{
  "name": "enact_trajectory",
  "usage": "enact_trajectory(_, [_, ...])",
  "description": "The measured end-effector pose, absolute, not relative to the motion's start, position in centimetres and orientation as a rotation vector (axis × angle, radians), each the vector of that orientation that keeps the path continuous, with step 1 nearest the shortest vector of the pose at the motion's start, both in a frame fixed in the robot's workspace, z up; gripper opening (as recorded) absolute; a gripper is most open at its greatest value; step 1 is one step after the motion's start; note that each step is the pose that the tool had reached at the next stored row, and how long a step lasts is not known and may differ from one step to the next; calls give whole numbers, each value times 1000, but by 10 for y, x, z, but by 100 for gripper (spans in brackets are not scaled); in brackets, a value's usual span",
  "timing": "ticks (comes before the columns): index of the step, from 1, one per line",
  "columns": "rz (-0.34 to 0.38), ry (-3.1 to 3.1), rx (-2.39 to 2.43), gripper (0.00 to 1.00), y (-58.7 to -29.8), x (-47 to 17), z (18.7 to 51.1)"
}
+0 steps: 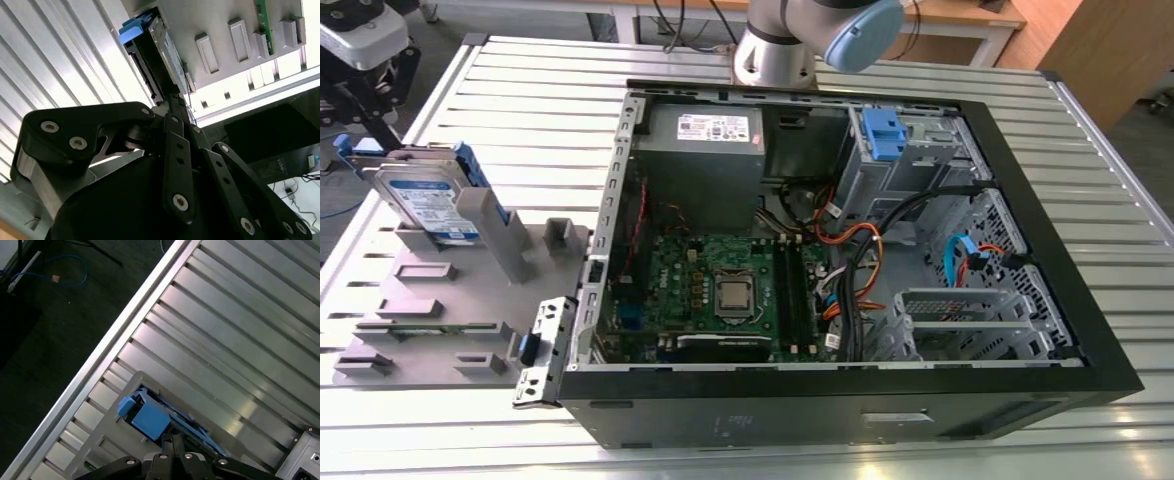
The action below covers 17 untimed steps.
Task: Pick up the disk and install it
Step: 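Pick up the disk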
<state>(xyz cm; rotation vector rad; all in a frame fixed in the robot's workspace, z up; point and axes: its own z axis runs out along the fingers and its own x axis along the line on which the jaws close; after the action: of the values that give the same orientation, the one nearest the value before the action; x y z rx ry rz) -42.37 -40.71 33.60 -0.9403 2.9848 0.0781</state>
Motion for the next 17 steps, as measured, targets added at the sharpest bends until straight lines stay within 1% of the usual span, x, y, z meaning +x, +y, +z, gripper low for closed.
enact_trajectory(17, [80,2814,-1386,11,-407,-424,336])
